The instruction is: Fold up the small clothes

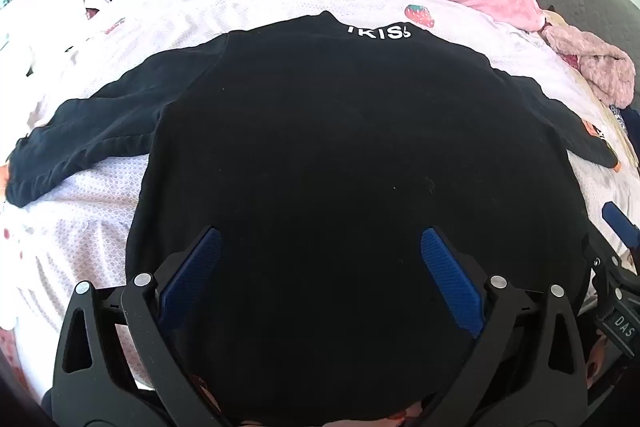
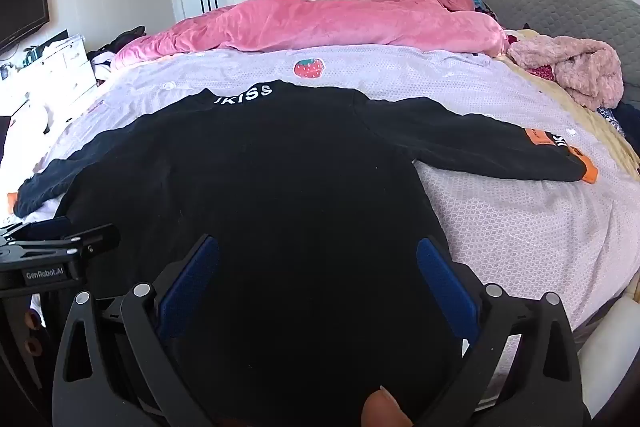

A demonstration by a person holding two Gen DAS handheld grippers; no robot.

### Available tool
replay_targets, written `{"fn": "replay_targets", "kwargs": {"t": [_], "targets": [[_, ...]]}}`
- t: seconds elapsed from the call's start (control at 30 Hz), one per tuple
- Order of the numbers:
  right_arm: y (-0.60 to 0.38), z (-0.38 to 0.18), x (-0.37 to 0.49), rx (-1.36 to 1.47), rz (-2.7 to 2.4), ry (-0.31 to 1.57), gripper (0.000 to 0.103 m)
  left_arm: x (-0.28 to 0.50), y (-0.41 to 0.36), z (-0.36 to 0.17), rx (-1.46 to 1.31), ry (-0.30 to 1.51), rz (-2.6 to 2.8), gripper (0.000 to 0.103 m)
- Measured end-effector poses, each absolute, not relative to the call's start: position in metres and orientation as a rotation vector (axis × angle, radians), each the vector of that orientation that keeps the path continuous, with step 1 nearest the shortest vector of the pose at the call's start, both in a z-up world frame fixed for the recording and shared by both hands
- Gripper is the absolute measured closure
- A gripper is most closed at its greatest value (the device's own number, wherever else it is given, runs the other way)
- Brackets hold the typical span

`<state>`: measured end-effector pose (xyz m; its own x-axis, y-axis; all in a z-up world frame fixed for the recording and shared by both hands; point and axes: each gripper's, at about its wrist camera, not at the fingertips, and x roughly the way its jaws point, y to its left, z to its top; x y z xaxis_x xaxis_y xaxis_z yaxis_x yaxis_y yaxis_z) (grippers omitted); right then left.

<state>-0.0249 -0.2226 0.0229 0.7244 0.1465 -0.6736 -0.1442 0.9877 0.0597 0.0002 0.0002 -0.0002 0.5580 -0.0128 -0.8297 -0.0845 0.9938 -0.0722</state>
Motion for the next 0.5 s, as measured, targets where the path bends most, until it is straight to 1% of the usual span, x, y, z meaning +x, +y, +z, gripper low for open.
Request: {"fn": "replay_targets", "kwargs": {"t": [0.5], "targets": [[-0.2205, 0.0204, -0.0264, -0.030, 0.164, 0.731, 0.004, -0.0001, 0.0002, 0.0045, -0.080, 0.957, 0.047, 0.009]]}}
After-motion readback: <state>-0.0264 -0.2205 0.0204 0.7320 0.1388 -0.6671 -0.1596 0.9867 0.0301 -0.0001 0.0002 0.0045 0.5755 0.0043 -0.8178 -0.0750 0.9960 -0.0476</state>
